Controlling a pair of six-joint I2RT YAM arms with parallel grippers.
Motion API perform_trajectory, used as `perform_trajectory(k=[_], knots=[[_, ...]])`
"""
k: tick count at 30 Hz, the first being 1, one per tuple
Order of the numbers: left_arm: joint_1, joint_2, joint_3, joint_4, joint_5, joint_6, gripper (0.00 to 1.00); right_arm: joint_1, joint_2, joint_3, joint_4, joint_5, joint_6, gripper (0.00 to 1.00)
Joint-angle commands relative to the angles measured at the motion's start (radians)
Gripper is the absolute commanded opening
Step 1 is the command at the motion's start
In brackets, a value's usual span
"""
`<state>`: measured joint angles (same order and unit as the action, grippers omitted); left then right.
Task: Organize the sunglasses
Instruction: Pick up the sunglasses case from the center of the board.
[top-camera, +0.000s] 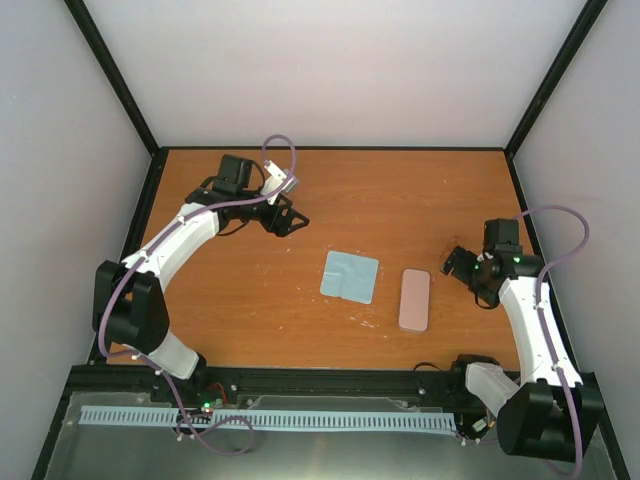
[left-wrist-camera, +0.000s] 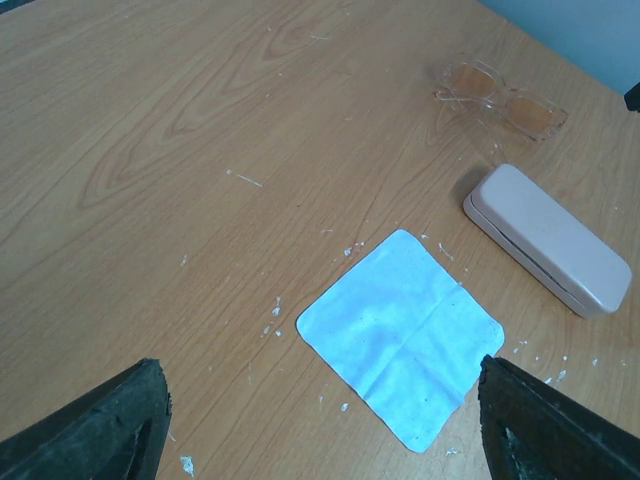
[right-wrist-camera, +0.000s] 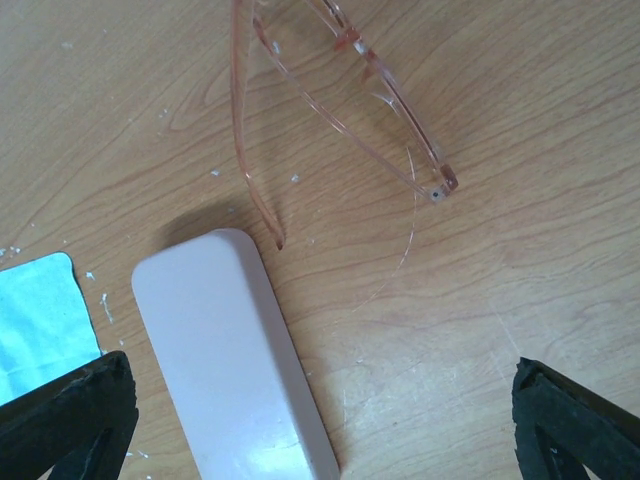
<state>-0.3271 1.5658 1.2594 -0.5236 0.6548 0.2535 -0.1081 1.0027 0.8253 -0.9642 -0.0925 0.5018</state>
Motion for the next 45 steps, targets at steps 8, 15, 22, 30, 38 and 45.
perform_trajectory(k=[8,15,22,30,38,45], knots=[[-0.001,0.013,0.026,0.030,0.007,0.037,0.84,-0.005,-0.008,0.004,-0.036,-0.082,-0.046,1.00],[-0.001,0.022,0.022,0.029,-0.009,0.067,0.84,0.098,0.021,-0.002,-0.094,-0.119,0.001,0.85],[0.000,0.004,-0.012,0.059,-0.032,0.086,0.84,0.383,0.158,0.003,-0.140,0.002,0.112,0.93],[0.000,-0.045,-0.069,0.081,-0.056,0.090,0.84,0.441,0.292,0.025,-0.095,0.042,0.170,1.00],[0.000,-0.090,-0.127,0.098,-0.070,0.071,0.84,0.476,0.442,0.087,-0.051,0.068,0.144,1.00],[0.000,-0.116,-0.162,0.115,-0.071,0.050,0.84,0.493,0.506,0.113,-0.063,0.073,0.131,1.00]])
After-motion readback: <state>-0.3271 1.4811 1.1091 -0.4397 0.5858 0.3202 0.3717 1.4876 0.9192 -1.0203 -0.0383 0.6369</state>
